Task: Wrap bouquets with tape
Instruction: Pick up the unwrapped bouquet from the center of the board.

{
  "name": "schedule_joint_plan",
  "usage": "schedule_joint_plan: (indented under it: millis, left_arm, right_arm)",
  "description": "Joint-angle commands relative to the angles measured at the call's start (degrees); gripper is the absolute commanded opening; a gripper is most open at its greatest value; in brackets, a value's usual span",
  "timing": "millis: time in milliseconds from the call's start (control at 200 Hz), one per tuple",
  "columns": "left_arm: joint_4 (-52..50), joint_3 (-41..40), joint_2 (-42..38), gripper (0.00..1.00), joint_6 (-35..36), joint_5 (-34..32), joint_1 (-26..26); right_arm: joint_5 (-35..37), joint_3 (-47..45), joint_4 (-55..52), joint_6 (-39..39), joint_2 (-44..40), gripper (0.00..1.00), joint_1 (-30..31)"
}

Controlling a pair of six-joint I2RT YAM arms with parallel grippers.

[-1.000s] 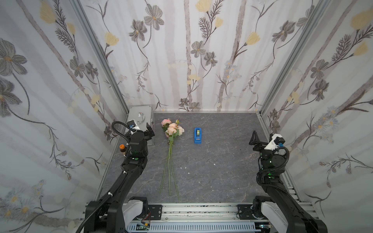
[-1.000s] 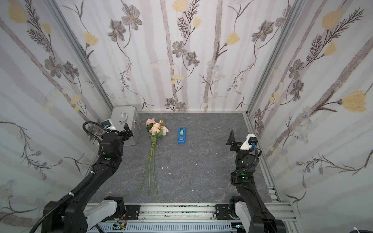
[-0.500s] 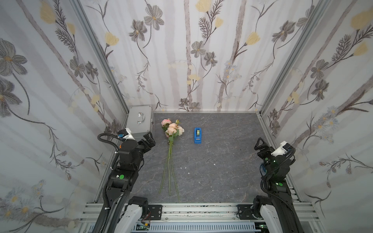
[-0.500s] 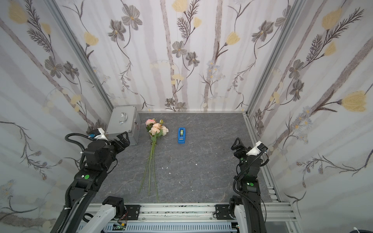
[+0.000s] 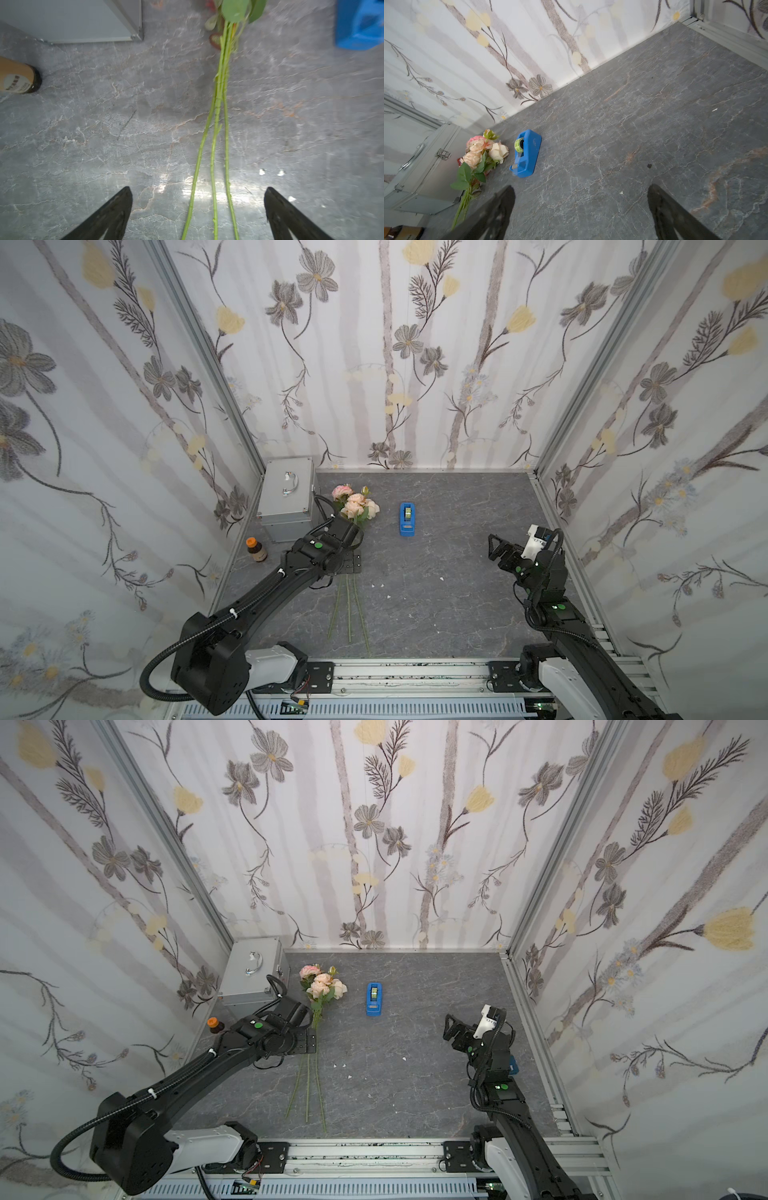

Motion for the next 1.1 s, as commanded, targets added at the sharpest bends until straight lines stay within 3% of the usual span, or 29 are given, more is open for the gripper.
schedule_joint_plan:
  millis: [0, 285, 575, 959, 1024, 1099]
  left_arm:
    - [2.9, -1.0, 4.7, 1.0, -3.0, -3.4, -0.1]
    - [10.8, 0.5, 17.7, 0.99, -3.3, -2.0, 0.2]
    - [14.1, 1.5, 22.4, 0.86, -3.8, -0.2, 0.8]
    - [15.9, -0.7, 23.7, 0.52, -3.9, 1.3, 1.4]
    - [16.0, -1.0, 23.8, 0.39, -3.6, 1.8, 1.5]
    - [15.7, -1.0, 23.5, 0.36, -3.3, 1.9, 1.4]
  right_arm:
    - [1.6, -1.3, 4.5, -0.4, 0.9, 1.0, 0.7]
    - [0.5, -4.0, 9.3, 0.2, 2.7, 1.0, 1.8]
    - [-0.8, -4.4, 11.1, 0.5, 4.1, 1.0, 2.2]
    - [-0.9, -4.6, 12.0, 0.6, 5.5, 1.0, 2.5]
    - [-1.0, -4.6, 12.1, 0.5, 5.4, 1.0, 2.5]
    - [-1.3, -4.9, 12.5, 0.4, 5.2, 1.0, 2.5]
